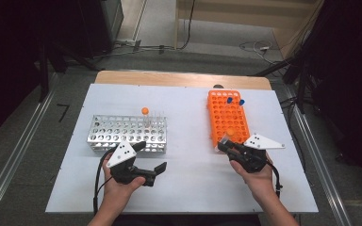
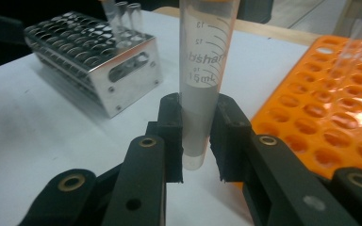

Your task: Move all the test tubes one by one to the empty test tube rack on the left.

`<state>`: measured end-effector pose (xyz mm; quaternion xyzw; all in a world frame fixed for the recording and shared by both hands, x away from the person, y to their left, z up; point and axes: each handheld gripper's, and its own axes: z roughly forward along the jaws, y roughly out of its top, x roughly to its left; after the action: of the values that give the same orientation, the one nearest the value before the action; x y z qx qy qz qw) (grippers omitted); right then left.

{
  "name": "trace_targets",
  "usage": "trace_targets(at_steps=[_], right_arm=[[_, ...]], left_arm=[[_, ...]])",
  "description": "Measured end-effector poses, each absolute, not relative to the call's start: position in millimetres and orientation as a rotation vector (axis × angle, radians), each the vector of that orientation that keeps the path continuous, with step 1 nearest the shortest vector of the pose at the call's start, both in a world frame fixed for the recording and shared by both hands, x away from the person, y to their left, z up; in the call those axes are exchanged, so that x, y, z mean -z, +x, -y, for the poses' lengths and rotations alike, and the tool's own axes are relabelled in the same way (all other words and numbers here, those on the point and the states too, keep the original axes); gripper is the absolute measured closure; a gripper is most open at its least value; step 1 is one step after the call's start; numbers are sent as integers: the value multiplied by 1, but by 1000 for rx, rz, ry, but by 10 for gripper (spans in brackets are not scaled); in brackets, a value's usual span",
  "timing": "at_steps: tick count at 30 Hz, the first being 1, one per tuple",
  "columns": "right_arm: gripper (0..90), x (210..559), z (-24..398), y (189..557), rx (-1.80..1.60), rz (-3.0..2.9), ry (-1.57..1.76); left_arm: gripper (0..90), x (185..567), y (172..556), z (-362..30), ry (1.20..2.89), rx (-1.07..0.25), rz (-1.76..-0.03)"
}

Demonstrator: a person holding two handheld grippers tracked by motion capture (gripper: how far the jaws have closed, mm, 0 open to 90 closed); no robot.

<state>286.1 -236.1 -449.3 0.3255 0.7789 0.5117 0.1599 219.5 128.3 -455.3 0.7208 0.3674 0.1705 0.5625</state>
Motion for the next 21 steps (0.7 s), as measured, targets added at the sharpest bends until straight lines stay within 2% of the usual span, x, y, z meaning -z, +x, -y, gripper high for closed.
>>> trace_targets(at_steps=[9,13,21], right_arm=[[730,455,216,273,-1468,-2300,850],[730,459,203,268,-1468,-2340,802],[730,466,173,253,-1452,-2437,704]], left_arm=[[1,456,217,-120,1723,-404,-841],[28,456,217,-116,1728,-389,-830],[224,455,214,-108,1729,-341,-798]])
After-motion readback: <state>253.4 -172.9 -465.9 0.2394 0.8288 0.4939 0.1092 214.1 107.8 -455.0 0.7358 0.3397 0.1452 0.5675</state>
